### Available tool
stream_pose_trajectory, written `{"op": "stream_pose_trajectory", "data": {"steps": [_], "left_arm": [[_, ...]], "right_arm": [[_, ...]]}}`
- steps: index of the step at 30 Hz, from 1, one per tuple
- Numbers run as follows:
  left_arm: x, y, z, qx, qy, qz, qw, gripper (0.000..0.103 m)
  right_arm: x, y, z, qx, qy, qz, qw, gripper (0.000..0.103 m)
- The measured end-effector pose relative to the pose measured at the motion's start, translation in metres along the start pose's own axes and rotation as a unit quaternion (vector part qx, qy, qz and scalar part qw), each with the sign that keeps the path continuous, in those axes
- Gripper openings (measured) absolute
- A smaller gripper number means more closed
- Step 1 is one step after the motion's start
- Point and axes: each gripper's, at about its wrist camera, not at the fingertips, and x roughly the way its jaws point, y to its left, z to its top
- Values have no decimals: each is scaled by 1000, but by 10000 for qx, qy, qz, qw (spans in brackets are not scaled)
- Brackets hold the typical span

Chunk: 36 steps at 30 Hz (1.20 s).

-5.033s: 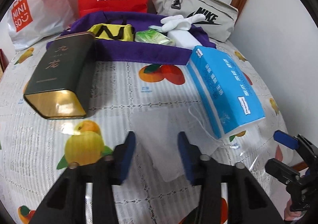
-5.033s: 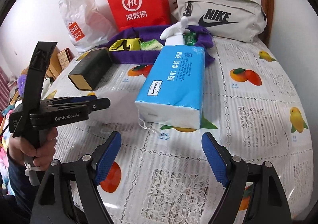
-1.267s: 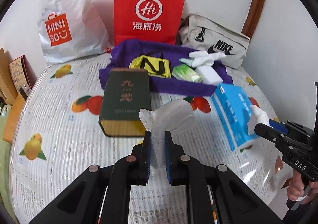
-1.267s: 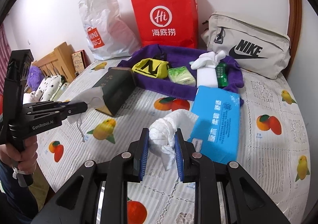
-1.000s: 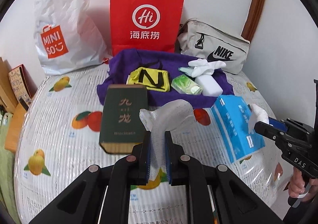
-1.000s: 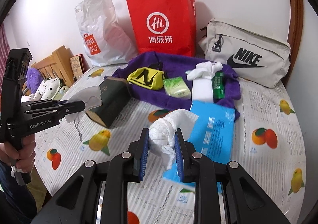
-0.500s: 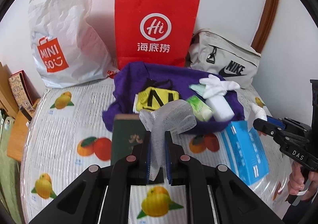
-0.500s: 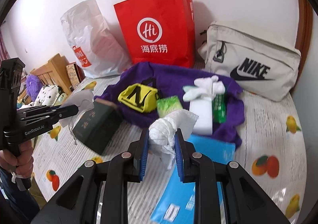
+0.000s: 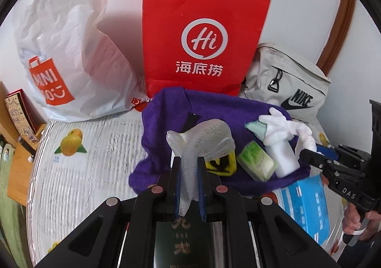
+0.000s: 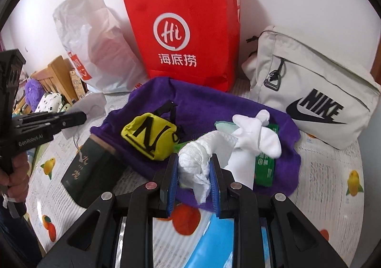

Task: Organize soft objects
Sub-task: 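Carry the plastic bag and crumpled tissue toward the purple towel with both grippers, then lower the plastic bag and tissue onto the towel and open both grippers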

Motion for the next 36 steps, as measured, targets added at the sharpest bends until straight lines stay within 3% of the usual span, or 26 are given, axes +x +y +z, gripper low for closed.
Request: {"op": "stream_pose_trajectory", "data": {"steps": [4, 13, 23, 31, 32, 34, 36], "left_arm": [[17, 3, 14, -33, 75, 143, 9999, 12], [50, 1, 47, -250, 175, -137, 9994, 12], [106, 2, 57, -316, 611, -178, 9975, 12], [123, 8, 53, -343, 759, -156, 9964, 12], [124, 7, 52, -332, 786, -160, 9962, 14], [127, 5, 52, -324, 814, -143, 9961, 29], [128, 4, 51, -277, 821, -128, 9962, 38]], "right_arm": [[16, -4, 15, 1, 63, 12, 10000, 25], [52, -17, 47, 6, 344, -65, 9994, 25], [94, -31, 46, 168, 718, -31, 9973, 26], [114, -29, 42, 101, 932, -62, 9956, 27], [115, -29, 42, 83, 948, -73, 9954, 30], [117, -28, 42, 83, 980, -79, 9951, 38], [119, -27, 42, 75, 1007, -65, 9949, 45]]}}
